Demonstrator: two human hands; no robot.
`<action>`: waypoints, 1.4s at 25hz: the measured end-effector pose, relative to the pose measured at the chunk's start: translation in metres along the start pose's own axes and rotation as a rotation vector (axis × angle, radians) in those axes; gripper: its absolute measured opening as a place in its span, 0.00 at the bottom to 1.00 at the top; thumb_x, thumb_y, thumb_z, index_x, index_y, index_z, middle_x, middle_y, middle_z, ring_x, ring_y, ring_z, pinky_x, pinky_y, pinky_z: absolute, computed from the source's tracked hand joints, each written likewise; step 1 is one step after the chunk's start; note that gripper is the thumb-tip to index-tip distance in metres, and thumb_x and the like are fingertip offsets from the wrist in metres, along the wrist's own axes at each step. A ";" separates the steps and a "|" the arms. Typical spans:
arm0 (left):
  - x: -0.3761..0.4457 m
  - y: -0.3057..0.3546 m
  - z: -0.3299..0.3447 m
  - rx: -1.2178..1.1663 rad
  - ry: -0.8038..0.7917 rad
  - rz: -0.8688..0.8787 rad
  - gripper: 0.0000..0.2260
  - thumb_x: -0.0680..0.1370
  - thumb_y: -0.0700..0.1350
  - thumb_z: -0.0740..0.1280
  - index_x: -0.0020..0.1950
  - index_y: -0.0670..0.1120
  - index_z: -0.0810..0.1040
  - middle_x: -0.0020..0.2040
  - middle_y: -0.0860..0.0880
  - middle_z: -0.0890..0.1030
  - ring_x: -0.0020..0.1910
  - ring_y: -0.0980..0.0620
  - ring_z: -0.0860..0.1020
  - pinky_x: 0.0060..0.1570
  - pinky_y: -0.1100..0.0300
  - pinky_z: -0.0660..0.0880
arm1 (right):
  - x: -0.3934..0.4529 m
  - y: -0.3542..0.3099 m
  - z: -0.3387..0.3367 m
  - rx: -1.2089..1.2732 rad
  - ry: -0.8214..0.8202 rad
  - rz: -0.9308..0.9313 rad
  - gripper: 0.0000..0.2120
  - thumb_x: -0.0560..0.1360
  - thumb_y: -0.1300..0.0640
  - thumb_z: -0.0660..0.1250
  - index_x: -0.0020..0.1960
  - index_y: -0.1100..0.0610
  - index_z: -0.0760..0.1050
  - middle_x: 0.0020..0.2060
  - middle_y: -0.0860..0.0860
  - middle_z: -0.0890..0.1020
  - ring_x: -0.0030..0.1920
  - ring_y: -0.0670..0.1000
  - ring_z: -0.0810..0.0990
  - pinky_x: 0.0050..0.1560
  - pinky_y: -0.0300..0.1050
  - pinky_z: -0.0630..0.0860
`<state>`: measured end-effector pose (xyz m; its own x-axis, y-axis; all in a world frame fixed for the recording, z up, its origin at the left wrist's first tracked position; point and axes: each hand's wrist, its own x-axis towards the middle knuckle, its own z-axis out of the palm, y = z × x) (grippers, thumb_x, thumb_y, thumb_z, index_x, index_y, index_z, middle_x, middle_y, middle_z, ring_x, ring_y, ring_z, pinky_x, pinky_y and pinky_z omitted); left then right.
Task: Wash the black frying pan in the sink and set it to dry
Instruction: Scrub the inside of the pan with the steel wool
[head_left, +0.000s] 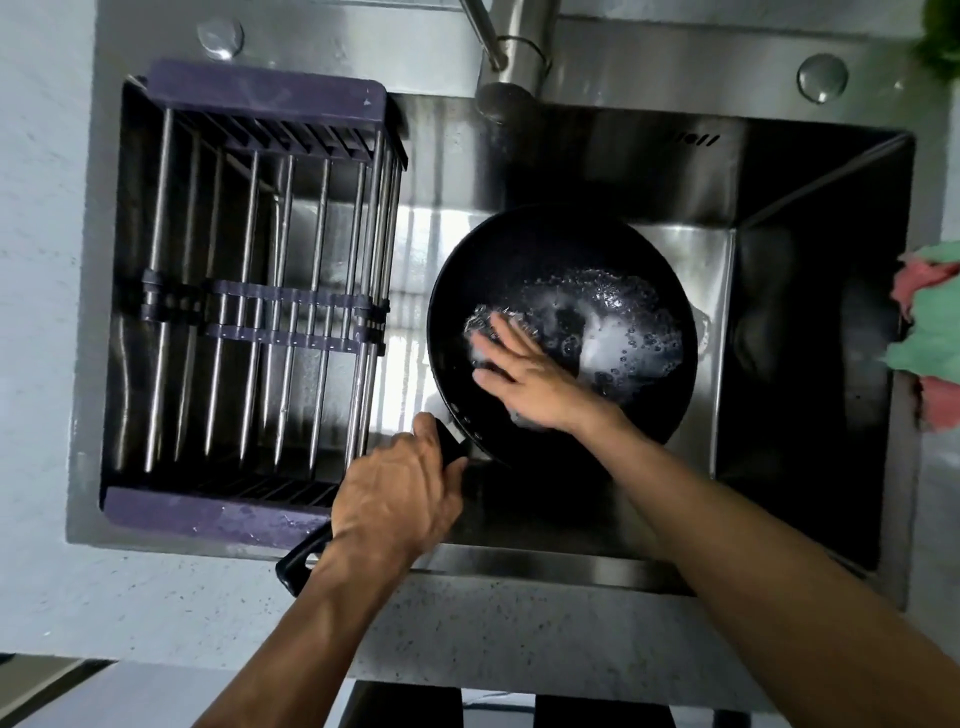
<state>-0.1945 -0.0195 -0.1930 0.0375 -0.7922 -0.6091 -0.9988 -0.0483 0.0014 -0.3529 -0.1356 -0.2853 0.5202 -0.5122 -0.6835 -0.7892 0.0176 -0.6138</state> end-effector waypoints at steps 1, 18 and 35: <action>0.001 -0.001 0.001 -0.002 -0.006 0.005 0.28 0.81 0.62 0.45 0.71 0.44 0.60 0.53 0.47 0.80 0.45 0.49 0.81 0.41 0.56 0.74 | 0.007 0.016 -0.016 -0.067 0.081 0.109 0.31 0.83 0.39 0.51 0.82 0.44 0.44 0.80 0.44 0.34 0.79 0.49 0.34 0.79 0.58 0.40; 0.001 0.000 0.000 0.049 -0.022 0.006 0.26 0.82 0.60 0.47 0.72 0.42 0.61 0.54 0.45 0.79 0.48 0.46 0.81 0.39 0.55 0.68 | 0.000 -0.034 0.027 0.241 -0.093 -0.021 0.28 0.85 0.41 0.48 0.82 0.44 0.43 0.80 0.47 0.35 0.79 0.50 0.33 0.78 0.52 0.34; -0.002 0.001 0.003 0.006 0.000 -0.009 0.27 0.81 0.62 0.46 0.72 0.44 0.61 0.55 0.47 0.79 0.50 0.47 0.81 0.43 0.55 0.73 | 0.058 -0.012 -0.016 -0.048 0.391 0.095 0.35 0.84 0.39 0.49 0.82 0.54 0.39 0.80 0.53 0.34 0.79 0.51 0.33 0.79 0.50 0.35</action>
<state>-0.1956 -0.0166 -0.1942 0.0469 -0.7919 -0.6088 -0.9986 -0.0522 -0.0091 -0.3183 -0.1794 -0.3116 0.2880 -0.7984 -0.5288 -0.8469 0.0455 -0.5299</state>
